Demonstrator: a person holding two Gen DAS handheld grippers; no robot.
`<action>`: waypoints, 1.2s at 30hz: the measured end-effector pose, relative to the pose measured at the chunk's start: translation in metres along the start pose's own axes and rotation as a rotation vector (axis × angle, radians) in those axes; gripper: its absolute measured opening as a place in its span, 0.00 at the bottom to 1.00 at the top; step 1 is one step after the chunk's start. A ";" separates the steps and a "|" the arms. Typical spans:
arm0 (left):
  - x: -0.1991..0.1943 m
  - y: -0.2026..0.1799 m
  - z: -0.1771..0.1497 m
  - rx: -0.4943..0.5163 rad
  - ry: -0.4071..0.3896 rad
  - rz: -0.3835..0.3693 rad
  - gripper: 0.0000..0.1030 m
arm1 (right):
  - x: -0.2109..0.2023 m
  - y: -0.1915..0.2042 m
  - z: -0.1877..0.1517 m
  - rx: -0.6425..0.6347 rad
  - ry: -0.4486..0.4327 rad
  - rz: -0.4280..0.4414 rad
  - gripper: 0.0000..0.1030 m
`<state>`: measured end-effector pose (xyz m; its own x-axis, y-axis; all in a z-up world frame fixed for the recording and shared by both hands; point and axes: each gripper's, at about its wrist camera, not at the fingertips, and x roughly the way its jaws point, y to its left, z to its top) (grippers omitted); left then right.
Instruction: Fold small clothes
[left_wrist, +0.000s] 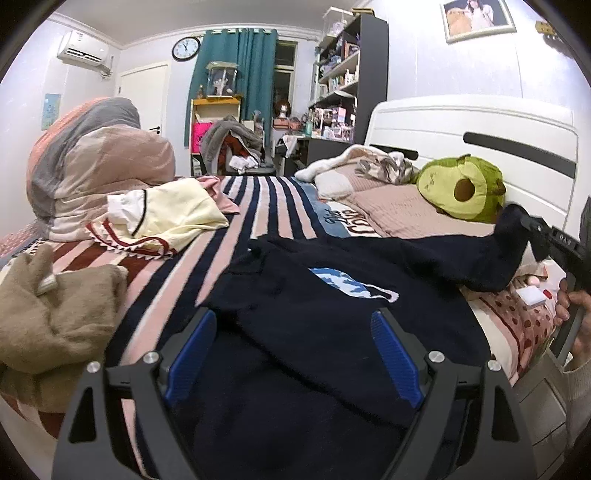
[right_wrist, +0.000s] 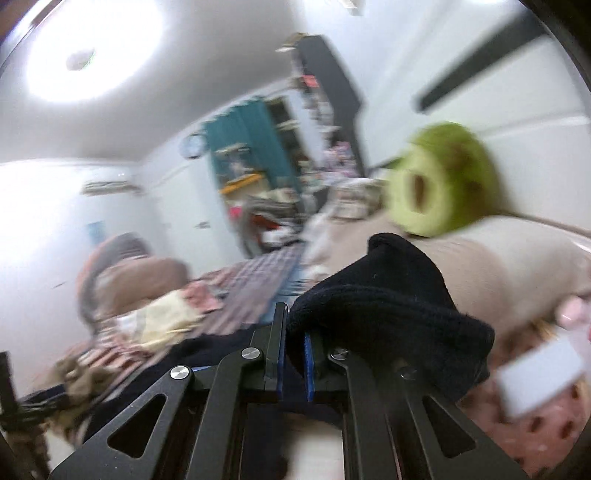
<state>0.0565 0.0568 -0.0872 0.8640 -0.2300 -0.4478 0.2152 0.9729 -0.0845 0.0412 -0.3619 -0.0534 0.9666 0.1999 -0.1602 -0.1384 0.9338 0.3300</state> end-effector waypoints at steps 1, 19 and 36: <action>-0.005 0.006 -0.001 -0.004 -0.008 0.005 0.81 | 0.004 0.016 0.001 -0.019 0.006 0.048 0.02; -0.049 0.082 -0.038 -0.050 -0.018 0.055 0.82 | 0.091 0.237 -0.148 -0.351 0.606 0.576 0.03; -0.005 0.029 -0.041 0.024 0.092 -0.096 0.82 | 0.056 0.186 -0.128 -0.443 0.708 0.441 0.47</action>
<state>0.0397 0.0872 -0.1236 0.7937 -0.3175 -0.5189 0.3062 0.9456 -0.1102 0.0415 -0.1392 -0.1201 0.4716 0.5601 -0.6811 -0.6703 0.7296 0.1358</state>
